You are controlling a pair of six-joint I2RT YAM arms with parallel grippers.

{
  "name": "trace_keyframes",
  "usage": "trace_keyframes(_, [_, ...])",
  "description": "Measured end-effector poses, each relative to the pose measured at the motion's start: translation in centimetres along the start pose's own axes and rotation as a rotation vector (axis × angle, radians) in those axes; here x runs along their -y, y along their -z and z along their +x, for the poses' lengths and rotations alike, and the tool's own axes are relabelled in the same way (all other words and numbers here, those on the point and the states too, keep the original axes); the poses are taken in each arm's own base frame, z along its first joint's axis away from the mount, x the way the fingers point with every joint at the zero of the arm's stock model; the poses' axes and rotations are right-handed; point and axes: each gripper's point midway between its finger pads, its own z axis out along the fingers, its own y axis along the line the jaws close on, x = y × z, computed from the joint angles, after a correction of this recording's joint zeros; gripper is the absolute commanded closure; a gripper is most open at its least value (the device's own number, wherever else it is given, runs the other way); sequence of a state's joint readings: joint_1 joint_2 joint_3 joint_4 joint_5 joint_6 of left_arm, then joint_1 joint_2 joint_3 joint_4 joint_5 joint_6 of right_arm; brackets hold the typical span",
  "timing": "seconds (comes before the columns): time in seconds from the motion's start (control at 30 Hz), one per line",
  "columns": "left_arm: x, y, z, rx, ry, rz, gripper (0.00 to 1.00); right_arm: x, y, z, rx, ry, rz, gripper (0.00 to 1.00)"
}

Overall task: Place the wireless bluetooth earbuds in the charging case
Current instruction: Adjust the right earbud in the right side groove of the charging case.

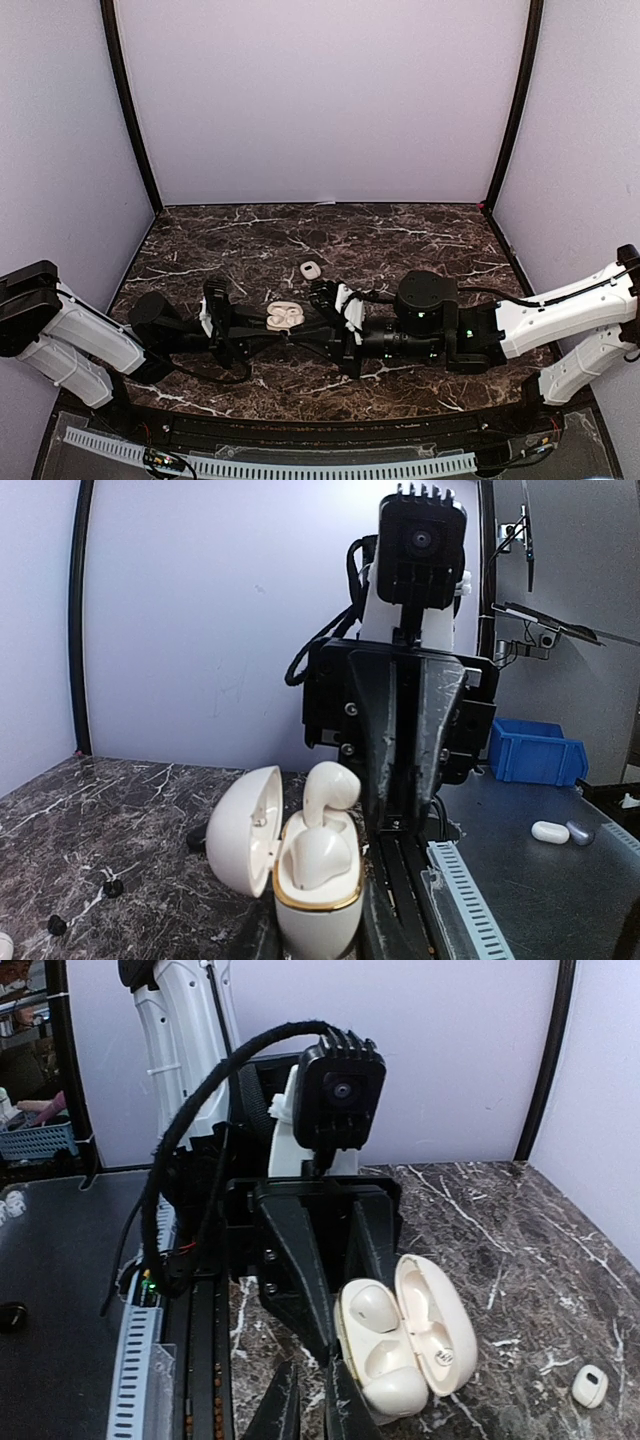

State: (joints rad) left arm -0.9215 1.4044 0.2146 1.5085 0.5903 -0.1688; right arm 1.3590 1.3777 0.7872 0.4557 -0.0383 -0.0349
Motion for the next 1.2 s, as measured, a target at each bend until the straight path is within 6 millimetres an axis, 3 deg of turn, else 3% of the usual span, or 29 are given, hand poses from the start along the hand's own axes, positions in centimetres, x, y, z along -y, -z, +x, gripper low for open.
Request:
trace_keyframes(0.17, [0.0,0.0,0.0,0.0,0.005,-0.001,1.0,-1.4,0.4,-0.5,0.017,0.019,-0.081,0.83])
trace_keyframes(0.4, [0.0,-0.1,0.4,-0.02,0.033,0.01,1.0,-2.0,2.8,-2.2,0.06,0.051,-0.129,0.82])
trace_keyframes(0.57, [-0.3,0.0,0.7,-0.064,0.064,0.038,1.0,-0.8,4.4,-2.4,0.034,0.065,-0.116,0.81])
trace_keyframes(0.7, [-0.7,0.5,1.1,-0.106,0.108,0.061,1.0,0.4,5.1,-1.0,-0.041,0.073,-0.092,0.79])
trace_keyframes(0.93, [0.4,0.9,1.8,-0.153,0.156,0.136,1.0,0.8,4.6,1.2,-0.166,0.097,-0.099,0.79])
trace_keyframes(1.2, [1.3,0.9,2.3,-0.188,0.185,0.192,1.0,0.9,2.3,2.6,-0.247,0.117,-0.125,0.81])
